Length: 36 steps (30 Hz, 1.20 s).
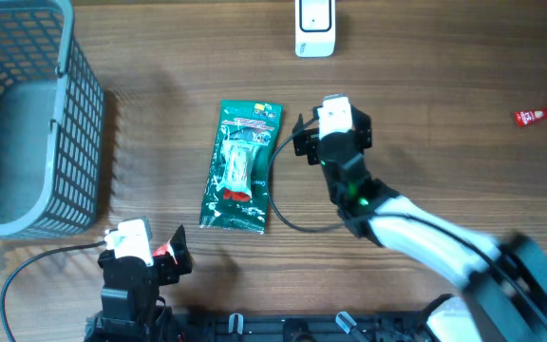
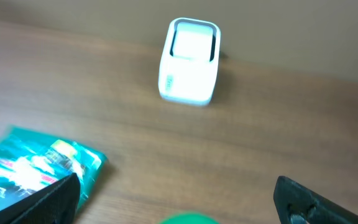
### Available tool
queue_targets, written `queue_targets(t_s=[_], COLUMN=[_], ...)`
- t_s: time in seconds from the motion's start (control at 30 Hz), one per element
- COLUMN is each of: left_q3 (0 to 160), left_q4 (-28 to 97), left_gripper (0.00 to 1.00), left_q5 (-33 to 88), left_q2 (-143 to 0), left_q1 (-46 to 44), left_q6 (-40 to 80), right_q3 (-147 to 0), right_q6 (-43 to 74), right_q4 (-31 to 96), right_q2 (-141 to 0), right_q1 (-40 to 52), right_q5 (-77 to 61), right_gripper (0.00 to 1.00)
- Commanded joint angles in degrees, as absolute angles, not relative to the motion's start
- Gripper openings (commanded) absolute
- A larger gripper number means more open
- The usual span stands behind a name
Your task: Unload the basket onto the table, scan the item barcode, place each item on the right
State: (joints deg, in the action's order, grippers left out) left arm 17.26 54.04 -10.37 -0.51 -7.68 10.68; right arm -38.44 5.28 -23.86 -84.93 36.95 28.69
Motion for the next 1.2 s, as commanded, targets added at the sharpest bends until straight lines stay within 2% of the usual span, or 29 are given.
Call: queue_targets(t_s=[0.0, 0.17, 0.3, 0.37, 0.47, 0.57, 0.83, 1.0, 1.17], left_q3=[17.12, 17.12, 17.12, 17.12, 17.12, 17.12, 17.12, 17.12, 17.12], left_q4=[54.0, 54.0, 54.0, 54.0, 54.0, 54.0, 54.0, 54.0, 54.0], left_gripper=[1.0, 1.0, 1.0, 1.0, 1.0, 1.0, 1.0, 1.0, 1.0], left_q5=[-9.87, -9.87, -9.87, -9.87, -9.87, -9.87, -9.87, -9.87, -9.87], left_q2=[-0.38, -0.38, -0.38, -0.38, -0.38, -0.38, -0.38, -0.38, -0.38], left_q1=[-7.27, -7.27, -7.27, -7.27, -7.27, -7.27, -7.27, -7.27, -7.27], left_q6=[10.96, 10.96, 10.96, 10.96, 10.96, 10.96, 10.96, 10.96, 10.96], right_q3=[-38.72, -38.72, -38.89, -39.75, -41.67, -41.69, -43.35, -60.55, -87.22], right_q6=[6.2, 6.31, 9.98, 13.87, 26.28, 32.58, 32.05, 28.42, 23.83], right_q4=[-15.46, -6.79, -6.07, -3.9, 3.31, 6.13, 10.33, 26.2, 51.42], right_q2=[-73.54, -66.94, -63.68, -62.54, -60.49, -59.27, -61.73, -64.64, -79.7], right_q1=[37.5, 37.5, 37.5, 37.5, 37.5, 37.5, 37.43, 36.6, 32.73], right_q5=[24.69, 24.1, 20.71, 20.08, 22.24, 18.7, 13.04, 11.05, 8.71], right_gripper=[1.0, 1.0, 1.0, 1.0, 1.0, 1.0, 0.99, 0.99, 0.99])
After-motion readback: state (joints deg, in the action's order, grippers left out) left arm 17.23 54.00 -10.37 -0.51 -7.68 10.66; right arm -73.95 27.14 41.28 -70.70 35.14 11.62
